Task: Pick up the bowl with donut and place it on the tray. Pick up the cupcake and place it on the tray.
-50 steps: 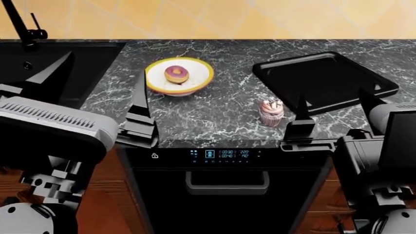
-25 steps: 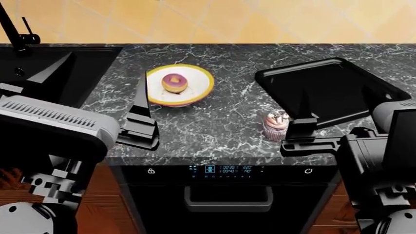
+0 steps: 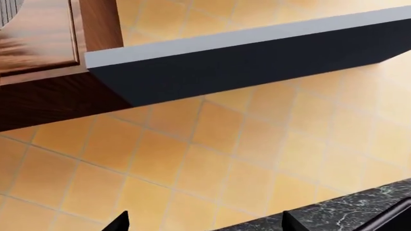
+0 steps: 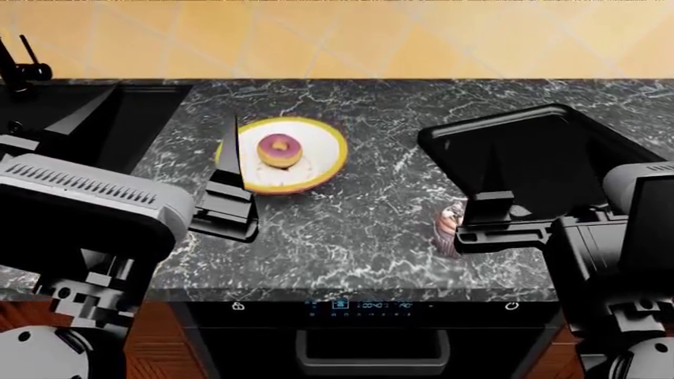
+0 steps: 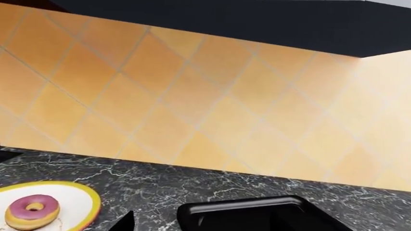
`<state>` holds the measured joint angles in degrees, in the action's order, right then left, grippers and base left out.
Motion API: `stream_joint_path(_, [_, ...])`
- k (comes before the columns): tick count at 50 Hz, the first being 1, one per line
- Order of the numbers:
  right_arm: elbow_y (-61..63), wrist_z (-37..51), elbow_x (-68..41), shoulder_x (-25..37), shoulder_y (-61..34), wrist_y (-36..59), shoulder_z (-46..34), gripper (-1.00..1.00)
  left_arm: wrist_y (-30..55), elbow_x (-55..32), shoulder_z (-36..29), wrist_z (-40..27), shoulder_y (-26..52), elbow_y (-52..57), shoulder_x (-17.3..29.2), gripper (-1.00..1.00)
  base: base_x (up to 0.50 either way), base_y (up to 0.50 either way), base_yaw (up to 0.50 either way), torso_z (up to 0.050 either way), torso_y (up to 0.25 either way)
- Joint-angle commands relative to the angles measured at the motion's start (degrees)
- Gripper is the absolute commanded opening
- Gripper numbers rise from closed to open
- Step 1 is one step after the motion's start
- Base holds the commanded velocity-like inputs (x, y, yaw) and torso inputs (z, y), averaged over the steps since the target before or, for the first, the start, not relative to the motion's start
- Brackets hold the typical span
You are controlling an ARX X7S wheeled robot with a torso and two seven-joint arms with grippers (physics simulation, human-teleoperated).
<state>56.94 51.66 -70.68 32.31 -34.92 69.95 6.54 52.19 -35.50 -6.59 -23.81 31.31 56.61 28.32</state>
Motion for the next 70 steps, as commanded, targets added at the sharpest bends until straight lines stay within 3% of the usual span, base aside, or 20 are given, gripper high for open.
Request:
stream_joint_path(1, [-0.28, 0.29, 0.08, 0.64, 0.19, -0.96, -0.67, 1.0, -0.58, -0.25, -0.52, -0.45, 0.09, -0.33, 0.43, 1.0, 0.17, 0.0, 0.0, 0.0, 0.0])
stream_joint_path(29, [0.19, 0.38, 0.48, 2.4, 2.69, -3.91, -1.14, 1.0, -1.61, -1.02, -1.34, -1.34, 0.3, -0.95, 1.27, 1.0, 0.14, 0.0, 0.0, 0.0, 0.001])
stream_joint_path(38, [0.83, 6.66, -12.46, 5.95, 5.46, -4.99, 3.6, 1.0, -2.17, -1.54, -0.65, -1.69, -0.57, -0.65, 1.91, 1.0, 0.0, 0.0, 0.0, 0.0, 0.0])
stream_joint_path(44, [2.9, 6.54, -17.38, 9.04, 12.99, -6.27, 6.23, 1.0, -2.5, -1.74, -0.89, -1.82, -0.59, -0.54, 2.1, 1.0, 0.0, 0.0, 0.0, 0.0, 0.0])
stream_joint_path(58, [0.83, -1.53, -8.53, 8.41, 22.46, -5.6, 3.46, 1.0, -4.19, -1.16, -1.68, -1.6, -1.12, -1.54, 2.42, 1.0, 0.0, 0.0, 0.0, 0.0, 0.0])
stream_joint_path(64, [-1.26, -8.72, 1.4, 5.65, 29.53, -8.87, 2.37, 1.0, -4.43, -1.19, -1.95, -1.68, -0.91, -2.02, 2.58, 1.0, 0.0, 0.0, 0.0, 0.0, 0.0])
stream_joint_path(70, [-2.7, -11.13, 3.95, 4.81, 31.84, -11.01, 2.41, 1.0, -4.29, -1.31, -2.71, -1.89, -0.2, -2.38, 2.71, 1.0, 0.0, 0.0, 0.0, 0.0, 0.0])
